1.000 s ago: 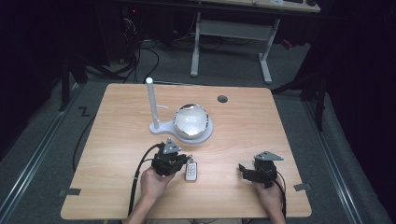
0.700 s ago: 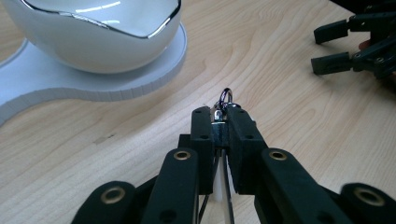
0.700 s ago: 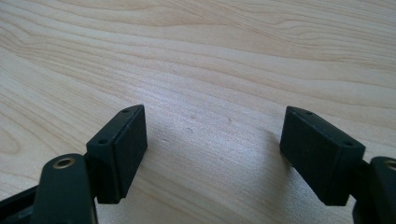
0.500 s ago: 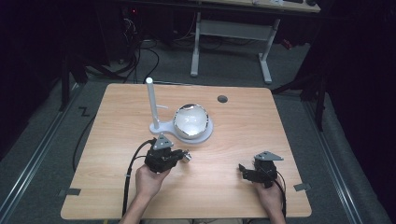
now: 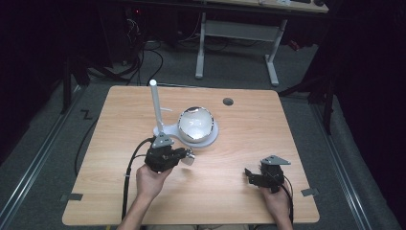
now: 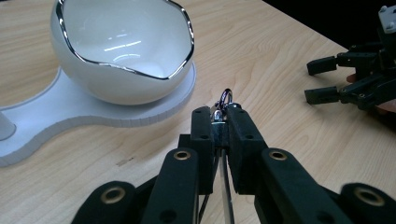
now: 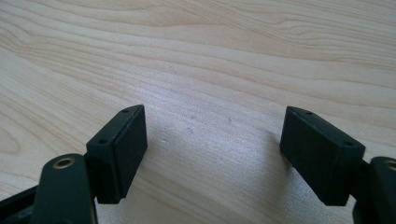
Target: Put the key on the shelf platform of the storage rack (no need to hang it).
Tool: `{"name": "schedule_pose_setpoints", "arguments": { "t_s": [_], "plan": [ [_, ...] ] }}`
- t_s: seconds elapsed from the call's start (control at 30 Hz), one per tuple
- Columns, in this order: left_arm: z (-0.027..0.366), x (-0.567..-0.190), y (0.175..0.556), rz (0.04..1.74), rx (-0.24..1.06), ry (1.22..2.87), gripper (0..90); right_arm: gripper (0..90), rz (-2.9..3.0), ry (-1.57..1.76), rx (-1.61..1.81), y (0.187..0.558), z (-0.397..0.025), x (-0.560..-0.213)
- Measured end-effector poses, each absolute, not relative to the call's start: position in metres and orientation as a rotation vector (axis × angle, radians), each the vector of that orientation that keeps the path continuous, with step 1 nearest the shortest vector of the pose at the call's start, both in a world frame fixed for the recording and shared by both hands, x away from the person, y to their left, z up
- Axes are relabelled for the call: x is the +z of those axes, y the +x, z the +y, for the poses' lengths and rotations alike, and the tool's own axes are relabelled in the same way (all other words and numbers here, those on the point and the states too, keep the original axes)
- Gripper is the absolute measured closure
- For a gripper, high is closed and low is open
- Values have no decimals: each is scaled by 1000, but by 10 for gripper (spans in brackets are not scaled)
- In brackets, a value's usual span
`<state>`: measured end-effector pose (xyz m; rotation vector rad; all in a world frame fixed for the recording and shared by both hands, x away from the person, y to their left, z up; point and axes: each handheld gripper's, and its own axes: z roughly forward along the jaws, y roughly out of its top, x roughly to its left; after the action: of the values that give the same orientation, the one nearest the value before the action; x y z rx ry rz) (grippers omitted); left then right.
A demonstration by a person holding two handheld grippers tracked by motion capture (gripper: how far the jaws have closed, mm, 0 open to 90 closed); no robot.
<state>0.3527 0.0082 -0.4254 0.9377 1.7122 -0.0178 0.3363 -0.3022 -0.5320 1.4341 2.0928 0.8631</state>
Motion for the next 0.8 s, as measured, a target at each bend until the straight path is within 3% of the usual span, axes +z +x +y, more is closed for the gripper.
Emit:
{"name": "schedule_pose_setpoints", "arguments": {
  "t_s": [0.8],
  "plan": [
    [11, -395, 371, 1688, -37, 929, 818, 233, 2092, 1434, 863, 336, -302, -532]
  ]
}}
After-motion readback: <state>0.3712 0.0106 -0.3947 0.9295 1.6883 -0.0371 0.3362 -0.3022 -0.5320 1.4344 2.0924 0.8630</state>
